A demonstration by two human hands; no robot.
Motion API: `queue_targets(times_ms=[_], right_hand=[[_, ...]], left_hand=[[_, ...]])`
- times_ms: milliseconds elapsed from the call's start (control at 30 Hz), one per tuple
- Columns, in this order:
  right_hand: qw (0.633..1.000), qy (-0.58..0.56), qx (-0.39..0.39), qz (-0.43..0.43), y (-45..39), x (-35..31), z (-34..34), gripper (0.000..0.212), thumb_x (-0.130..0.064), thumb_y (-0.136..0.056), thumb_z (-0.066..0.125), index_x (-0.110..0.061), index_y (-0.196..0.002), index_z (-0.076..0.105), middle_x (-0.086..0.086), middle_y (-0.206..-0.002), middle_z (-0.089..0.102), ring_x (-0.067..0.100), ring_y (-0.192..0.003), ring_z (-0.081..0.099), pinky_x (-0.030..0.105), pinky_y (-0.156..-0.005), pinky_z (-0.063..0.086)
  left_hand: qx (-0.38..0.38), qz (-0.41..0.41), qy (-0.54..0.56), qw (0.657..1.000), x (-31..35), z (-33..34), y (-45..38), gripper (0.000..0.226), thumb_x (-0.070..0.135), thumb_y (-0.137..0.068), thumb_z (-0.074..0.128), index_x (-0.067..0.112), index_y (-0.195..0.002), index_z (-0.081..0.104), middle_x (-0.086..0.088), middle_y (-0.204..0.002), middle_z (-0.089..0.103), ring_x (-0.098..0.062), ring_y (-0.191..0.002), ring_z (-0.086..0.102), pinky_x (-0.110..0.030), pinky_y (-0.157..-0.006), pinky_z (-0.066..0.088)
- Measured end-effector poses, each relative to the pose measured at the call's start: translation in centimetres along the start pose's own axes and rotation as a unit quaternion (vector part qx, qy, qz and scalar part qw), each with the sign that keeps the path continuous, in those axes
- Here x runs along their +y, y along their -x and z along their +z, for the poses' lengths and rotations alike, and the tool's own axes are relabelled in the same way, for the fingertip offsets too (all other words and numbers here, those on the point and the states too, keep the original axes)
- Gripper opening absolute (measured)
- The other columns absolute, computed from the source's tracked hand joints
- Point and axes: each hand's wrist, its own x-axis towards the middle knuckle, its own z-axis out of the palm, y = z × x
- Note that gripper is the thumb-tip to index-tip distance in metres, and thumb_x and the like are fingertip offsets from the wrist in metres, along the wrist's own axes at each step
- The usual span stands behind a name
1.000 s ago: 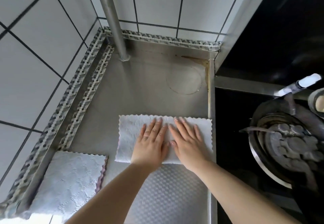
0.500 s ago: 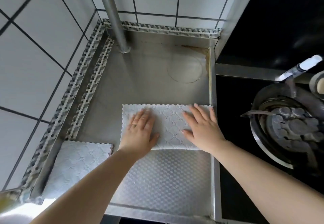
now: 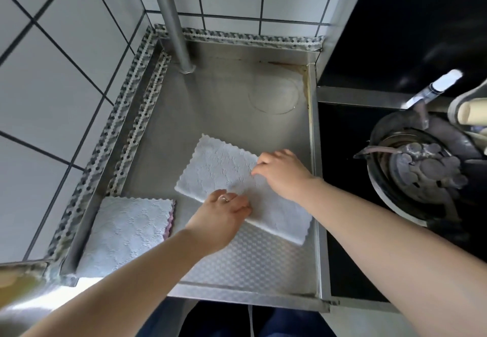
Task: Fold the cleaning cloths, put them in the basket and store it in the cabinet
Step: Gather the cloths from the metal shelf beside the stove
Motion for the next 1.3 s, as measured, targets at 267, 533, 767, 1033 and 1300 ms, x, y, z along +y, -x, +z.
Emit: queue_targets(times_ms=[267,533,767,1033,1300], right_hand=[[0.997,-0.066,-0.009,-0.046,7.9,-3.1,2.5,0.048,-0.006,-0.092,0.051,-0.029,-0.134,0.051,0.000,-0.115,0.057,0.025,-0.108,0.045,0.030,-0.084,0.024],[0.995,-0.044,0.047,-0.071,14.3,-6.2,5.6,0.048,-0.031,-0.072,0.075,-0.025,-0.118,0.063,-0.001,-0.125,0.058,0.019,-0.115,0.049,0.043,-0.093,0.048],[0.989,-0.014,-0.115,-0.092,18.0,-8.3,7.7,0.091,-0.056,-0.080,0.050,-0.031,-0.149,-0.002,0.001,-0.156,-0.021,0.012,-0.140,-0.029,0.048,-0.110,-0.017],[0.999,-0.028,-0.001,-0.027,18.6,-10.8,9.5,0.091,-0.015,-0.063,0.065,-0.023,-0.146,0.027,0.000,-0.155,0.026,0.013,-0.144,0.010,0.049,-0.110,0.006],[0.888,-0.380,0.119,0.228,16.3,-12.5,6.1,0.061,-0.064,-0.084,0.036,-0.010,-0.083,0.065,0.003,-0.075,0.060,0.012,-0.079,0.055,0.031,-0.081,0.043]], left_hand=[[-0.156,0.043,-0.111,0.981,-2.1,-0.9,7.9,0.051,0.041,-0.083,0.036,0.020,-0.120,0.064,0.003,-0.126,0.061,-0.020,-0.118,0.058,-0.046,-0.096,0.047],[-0.187,0.115,-0.140,0.966,-0.8,-0.3,11.7,0.080,0.066,-0.085,0.034,0.026,-0.150,0.011,-0.011,-0.158,0.005,-0.031,-0.145,0.002,-0.059,-0.113,-0.001],[-0.218,0.096,-0.116,0.964,0.5,0.7,11.5,0.094,0.056,-0.090,0.042,0.032,-0.138,-0.036,-0.007,-0.147,-0.041,-0.026,-0.133,-0.039,-0.054,-0.108,-0.023],[-0.108,0.118,-0.044,0.986,0.1,1.7,12.9,0.076,0.043,-0.080,0.062,0.025,-0.146,0.031,0.001,-0.150,0.035,-0.019,-0.137,0.035,-0.054,-0.108,0.018],[0.033,0.012,0.135,0.990,-0.3,1.6,12.7,0.055,0.057,-0.096,0.026,0.021,-0.116,0.063,0.006,-0.103,0.072,-0.016,-0.109,0.063,-0.029,-0.109,0.033]])
